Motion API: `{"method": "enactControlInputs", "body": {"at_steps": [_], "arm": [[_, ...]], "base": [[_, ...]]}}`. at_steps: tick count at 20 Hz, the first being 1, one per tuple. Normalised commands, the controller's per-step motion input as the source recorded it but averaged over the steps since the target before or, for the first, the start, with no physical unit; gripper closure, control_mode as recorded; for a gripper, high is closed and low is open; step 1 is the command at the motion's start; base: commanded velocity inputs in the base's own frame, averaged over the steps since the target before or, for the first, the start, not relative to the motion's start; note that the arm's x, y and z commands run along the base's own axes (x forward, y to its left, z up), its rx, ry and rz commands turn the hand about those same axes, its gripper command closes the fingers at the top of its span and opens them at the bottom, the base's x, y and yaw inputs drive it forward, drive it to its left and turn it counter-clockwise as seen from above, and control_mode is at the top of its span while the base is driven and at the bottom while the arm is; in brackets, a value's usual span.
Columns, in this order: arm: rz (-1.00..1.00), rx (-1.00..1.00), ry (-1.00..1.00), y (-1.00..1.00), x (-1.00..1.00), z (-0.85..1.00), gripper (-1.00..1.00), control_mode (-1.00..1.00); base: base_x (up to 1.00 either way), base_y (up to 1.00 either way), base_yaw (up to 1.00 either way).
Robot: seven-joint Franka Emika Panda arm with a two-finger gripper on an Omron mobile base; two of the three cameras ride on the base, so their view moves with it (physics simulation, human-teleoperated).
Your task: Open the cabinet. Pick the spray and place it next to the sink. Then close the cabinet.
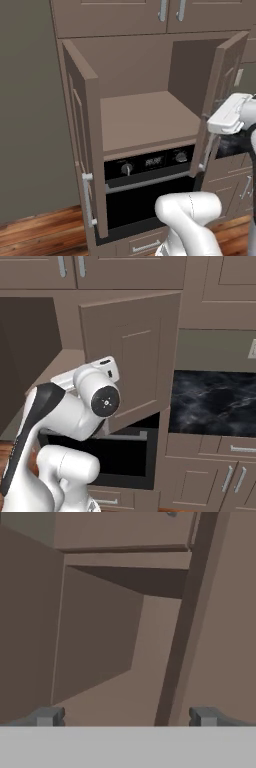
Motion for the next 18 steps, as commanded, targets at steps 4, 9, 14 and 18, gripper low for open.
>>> {"method": "enactControlInputs", "body": {"at_steps": [4,9,14,18], "arm": [[0.00,0.00,0.00,0.13,0.51,0.00,-1.00,-1.00],[0.00,0.00,0.00,0.11,0.52,0.00,-1.00,-1.00],[0.00,0.00,0.00,0.07,0.46,0.00,-1.00,-1.00],[-0.04,0.00,0.00,0.09,0.31,0.00,-1.00,-1.00]], "base": [[0.00,0.00,0.00],[0.00,0.00,0.00],[0.00,0.00,0.00],[0.00,0.00,0.00]]}}
